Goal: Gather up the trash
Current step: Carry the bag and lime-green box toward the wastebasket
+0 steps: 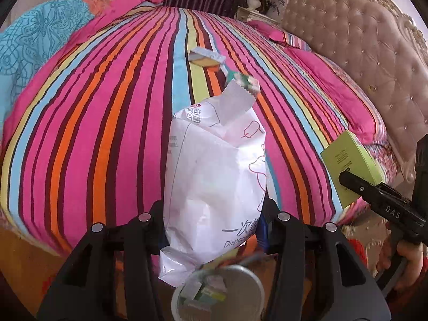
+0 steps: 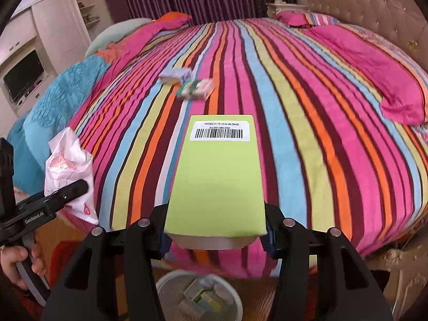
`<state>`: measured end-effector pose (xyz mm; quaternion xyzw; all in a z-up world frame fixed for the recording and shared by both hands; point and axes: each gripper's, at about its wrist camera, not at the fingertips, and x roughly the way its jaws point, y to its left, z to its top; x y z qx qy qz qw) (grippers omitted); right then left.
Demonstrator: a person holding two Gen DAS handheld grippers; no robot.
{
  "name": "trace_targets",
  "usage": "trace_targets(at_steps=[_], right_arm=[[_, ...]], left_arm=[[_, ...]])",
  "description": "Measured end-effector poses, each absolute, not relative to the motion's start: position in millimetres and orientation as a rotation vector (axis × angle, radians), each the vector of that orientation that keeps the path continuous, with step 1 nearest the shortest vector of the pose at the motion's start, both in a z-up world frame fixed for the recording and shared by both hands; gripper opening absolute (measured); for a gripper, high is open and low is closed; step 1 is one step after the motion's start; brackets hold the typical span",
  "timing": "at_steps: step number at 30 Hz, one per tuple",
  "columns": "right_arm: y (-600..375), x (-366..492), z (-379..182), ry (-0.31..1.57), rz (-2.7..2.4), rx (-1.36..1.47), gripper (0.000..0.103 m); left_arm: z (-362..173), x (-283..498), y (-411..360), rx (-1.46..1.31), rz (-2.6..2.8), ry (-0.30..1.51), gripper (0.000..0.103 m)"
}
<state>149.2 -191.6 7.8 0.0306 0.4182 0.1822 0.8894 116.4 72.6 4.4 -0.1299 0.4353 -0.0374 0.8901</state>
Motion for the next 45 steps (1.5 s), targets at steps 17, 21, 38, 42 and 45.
trace_targets(at_steps=[17,21,38,42,45], right_arm=[[-181,60,-74,1.191,0.501,0.082,0.049],[-176,57,-91,1.274,0.501,0.094,0.049],[-169,66,-161,1.628,0.524,0.178,0.049],[-166,66,-175,1.69,0.504,0.213,0.049],[-163,67,-181,1.721,0.492,0.22,0.049]], left_arm=[[-72,21,32,-0.178,-0.159,1.163,0.047],[-86,21,20,-0.143,-0.17,1.216,0.047],[-163,24,5,-0.137,-0.163,1.561,0.048],[-174,25,9,-0.154,-0.151,1.611,0.048],[-180,32,7,-0.162,-0.146,1.639,0.048]])
